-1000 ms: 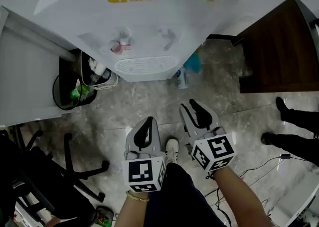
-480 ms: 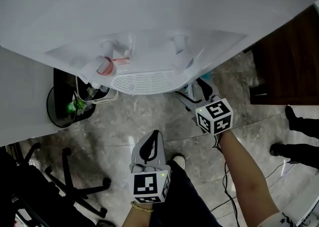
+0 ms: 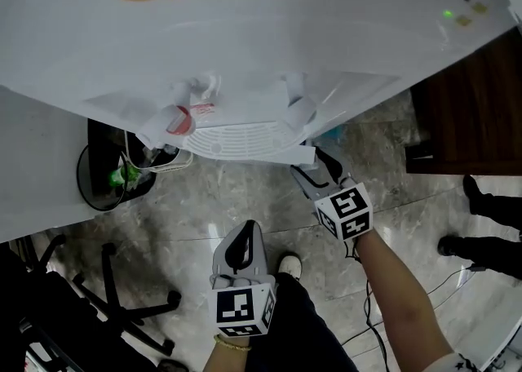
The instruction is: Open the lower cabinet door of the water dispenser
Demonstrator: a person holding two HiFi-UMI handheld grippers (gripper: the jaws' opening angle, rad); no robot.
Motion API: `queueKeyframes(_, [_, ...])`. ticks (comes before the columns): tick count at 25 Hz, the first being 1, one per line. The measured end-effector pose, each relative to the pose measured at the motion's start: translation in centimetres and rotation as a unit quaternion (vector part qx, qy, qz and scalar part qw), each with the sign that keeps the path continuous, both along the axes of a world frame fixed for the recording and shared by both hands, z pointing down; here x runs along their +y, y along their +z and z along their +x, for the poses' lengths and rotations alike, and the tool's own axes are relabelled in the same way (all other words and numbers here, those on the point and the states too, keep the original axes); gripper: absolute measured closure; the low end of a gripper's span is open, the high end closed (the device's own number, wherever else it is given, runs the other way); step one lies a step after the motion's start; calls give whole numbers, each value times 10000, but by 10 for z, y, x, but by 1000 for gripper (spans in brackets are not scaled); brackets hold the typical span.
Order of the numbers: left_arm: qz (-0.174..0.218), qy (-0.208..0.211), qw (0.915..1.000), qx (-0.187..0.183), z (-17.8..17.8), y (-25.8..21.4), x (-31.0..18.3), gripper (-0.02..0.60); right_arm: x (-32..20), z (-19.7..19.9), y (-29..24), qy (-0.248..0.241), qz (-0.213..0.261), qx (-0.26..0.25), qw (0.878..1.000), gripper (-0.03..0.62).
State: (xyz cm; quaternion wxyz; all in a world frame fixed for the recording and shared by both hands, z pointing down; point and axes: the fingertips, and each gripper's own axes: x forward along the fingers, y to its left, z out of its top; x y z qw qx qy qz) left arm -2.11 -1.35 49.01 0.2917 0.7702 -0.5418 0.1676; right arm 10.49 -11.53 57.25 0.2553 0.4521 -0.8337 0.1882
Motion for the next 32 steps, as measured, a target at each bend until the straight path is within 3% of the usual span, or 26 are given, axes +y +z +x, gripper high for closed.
queueKeyframes(5, [-183, -187, 9996, 66, -16, -11, 29, 575, 83, -28, -2, 56, -552, -237, 9982, 402])
queueKeyframes(10, [-307, -442, 9985, -1, -50, -12, 64, 575, 148, -82, -4, -22, -1031, -594, 9929, 421])
queueKeyframes(13, [-256, -523, 9982, -137, -74, -12, 82, 575, 179, -129, -5, -306, -1218, -805, 9888, 424])
queueKeyframes(18, [-129, -947, 9940, -540, -125, -9, 108, 574, 207, -203, -4, -841, -1388, -1114, 9804, 470])
queueKeyframes(23, [-183, -1477, 9869, -626, -171, -7, 122, 575, 210, -259, -2, -1364, -1425, -1288, 9719, 503])
queueKeyframes(28, [-150, -1604, 9853, -575, -183, -11, 125, 575, 208, -277, -12, -1438, -1373, -1291, 9715, 507])
queueKeyframes(32, [-163, -1433, 9886, -442, -169, -23, 123, 575, 199, -248, -45, -741, -1164, -1541, 9784, 517])
